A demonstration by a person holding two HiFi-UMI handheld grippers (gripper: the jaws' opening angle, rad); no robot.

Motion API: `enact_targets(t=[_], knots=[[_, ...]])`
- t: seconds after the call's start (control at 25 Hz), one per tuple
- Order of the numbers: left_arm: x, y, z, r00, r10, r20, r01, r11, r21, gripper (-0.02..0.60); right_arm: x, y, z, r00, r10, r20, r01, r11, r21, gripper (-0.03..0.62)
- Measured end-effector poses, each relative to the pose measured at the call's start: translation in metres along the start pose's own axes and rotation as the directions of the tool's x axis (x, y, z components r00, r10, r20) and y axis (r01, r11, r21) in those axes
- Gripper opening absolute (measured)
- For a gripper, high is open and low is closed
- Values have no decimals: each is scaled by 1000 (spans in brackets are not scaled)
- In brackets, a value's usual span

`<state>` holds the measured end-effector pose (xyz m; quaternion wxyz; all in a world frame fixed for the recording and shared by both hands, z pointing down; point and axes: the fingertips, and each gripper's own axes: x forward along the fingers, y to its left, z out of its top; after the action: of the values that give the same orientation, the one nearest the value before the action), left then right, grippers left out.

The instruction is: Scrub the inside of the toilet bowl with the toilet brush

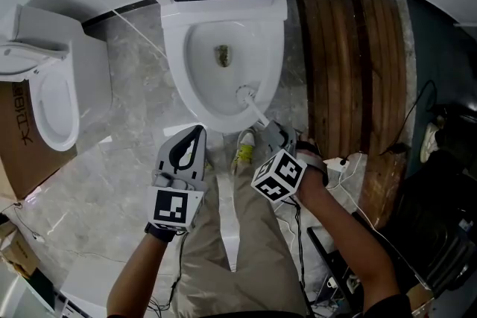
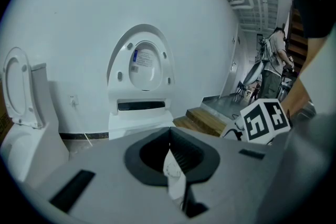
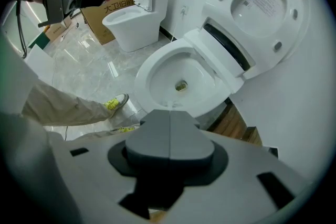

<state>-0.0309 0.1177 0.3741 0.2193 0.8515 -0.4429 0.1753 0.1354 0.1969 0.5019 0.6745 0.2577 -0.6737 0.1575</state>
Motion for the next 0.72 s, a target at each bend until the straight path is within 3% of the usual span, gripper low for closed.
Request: enact_targets(t=[0.72], knots=[[-2, 4, -4, 1000, -10, -3, 10, 1000, -18, 11, -13, 42, 17, 998, 66, -5, -66, 995, 69, 156]])
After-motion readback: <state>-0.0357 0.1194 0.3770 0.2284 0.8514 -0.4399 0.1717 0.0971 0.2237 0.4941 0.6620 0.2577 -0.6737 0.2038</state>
